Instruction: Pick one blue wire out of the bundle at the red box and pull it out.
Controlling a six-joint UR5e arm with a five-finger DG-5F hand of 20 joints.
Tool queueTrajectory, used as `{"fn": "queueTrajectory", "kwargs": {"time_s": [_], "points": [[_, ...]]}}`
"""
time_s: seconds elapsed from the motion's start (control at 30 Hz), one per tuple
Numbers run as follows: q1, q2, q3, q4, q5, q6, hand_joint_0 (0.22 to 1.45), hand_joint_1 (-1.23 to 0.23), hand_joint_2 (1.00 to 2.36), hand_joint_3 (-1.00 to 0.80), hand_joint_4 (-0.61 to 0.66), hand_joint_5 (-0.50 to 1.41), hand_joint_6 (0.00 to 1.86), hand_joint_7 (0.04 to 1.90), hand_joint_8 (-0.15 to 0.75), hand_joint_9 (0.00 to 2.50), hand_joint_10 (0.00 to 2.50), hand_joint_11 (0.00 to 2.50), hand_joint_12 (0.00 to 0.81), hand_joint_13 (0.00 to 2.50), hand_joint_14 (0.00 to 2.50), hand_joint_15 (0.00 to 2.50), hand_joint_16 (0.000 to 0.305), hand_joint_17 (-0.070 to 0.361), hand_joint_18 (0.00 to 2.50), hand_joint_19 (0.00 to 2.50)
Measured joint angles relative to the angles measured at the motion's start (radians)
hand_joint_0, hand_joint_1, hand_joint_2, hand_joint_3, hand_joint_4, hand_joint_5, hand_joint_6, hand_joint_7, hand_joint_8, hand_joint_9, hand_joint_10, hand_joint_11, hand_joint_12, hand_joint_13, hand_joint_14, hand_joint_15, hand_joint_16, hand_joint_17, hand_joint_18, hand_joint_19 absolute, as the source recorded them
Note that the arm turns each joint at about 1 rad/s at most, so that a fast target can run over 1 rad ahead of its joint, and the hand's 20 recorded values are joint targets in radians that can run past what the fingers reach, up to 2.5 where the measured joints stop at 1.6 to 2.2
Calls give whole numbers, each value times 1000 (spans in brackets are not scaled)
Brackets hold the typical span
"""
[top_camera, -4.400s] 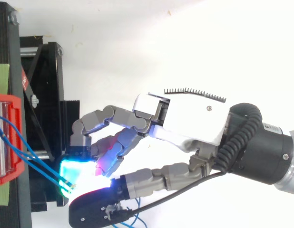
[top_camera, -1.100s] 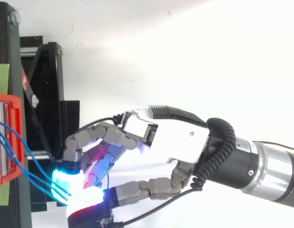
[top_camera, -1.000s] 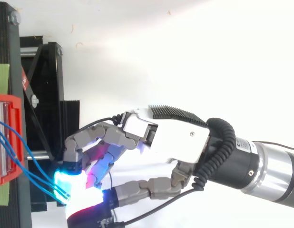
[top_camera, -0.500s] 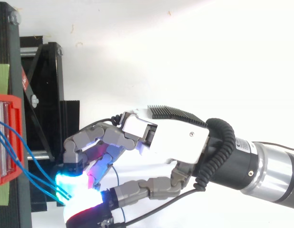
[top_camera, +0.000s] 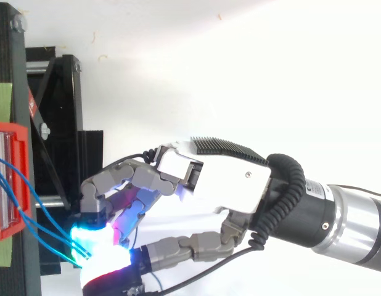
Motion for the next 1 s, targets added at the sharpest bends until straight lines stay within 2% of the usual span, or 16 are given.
{"fn": "queueTrajectory", "kwargs": {"time_s": [0.27, 0.37, 0.4, 0.43, 0.5, 0.53, 0.57, 0.6, 0.67, 0.73, 0.83, 1.0], "points": [[0, 0, 13, -9, 0, 0, 552, -775, 1000, -25, -124, -61, 838, 987, 255, 1244, 5, 228, 429, 851, 9, 255, 65, 146, 908, 409], [-1, 0, 20, -15, 0, 0, 552, -783, 1008, -36, -93, -58, 820, 976, 255, 1242, 5, 216, 422, 838, 8, 244, 65, 146, 910, 408], [-1, 0, 23, -19, 0, 0, 537, -739, 1050, -56, -46, -57, 795, 995, 260, 1232, 5, 216, 429, 835, 8, 248, 66, 148, 907, 406], [-1, 0, 24, -21, 0, 1, 503, -630, 1195, -107, 17, -50, 755, 1000, 262, 1228, 5, 204, 437, 838, 8, 251, 67, 151, 913, 411], [-1, 0, 26, -30, -1, 1, 500, -578, 1228, -122, 62, -47, 743, 987, 264, 1226, 5, 208, 440, 837, 8, 254, 68, 153, 900, 422], [-1, 0, 27, -33, -1, 2, 522, -507, 1167, -118, 107, -32, 660, 1129, 286, 1226, 5, 200, 437, 829, 9, 262, 67, 151, 881, 438], [-1, 0, 27, -36, -1, 3, 524, -496, 1159, -127, 120, -29, 646, 1150, 290, 1221, 6, 192, 438, 821, 9, 264, 67, 151, 878, 441], [-2, 0, 27, -40, -1, 4, 555, -473, 1000, -127, 143, -26, 618, 1188, 290, 1214, 5, 207, 432, 814, 9, 267, 66, 148, 849, 459], [-2, 0, 28, -45, -1, 7, 546, -446, 1006, -185, 160, -24, 590, 1241, 288, 1208, 5, 204, 426, 804, 9, 270, 64, 143, 826, 474], [-1, 0, 28, -47, 0, 10, 524, -415, 1012, -334, 141, -26, 570, 1294, 257, 1166, 8, 254, 370, 749, 12, 302, 51, 116, 713, 544], [-1, 0, 28, -49, -1, 12, 517, -413, 1007, -419, 136, -23, 564, 1316, 287, 1171, 9, 286, 383, 760, 12, 320, 52, 118, 722, 543], [-1, -1, 28, -49, 0, 12, 495, -404, 1000, -499, 114, -35, 662, 1140, 308, 1191, 10, 331, 404, 783, 13, 336, 54, 122, 746, 531]]}}
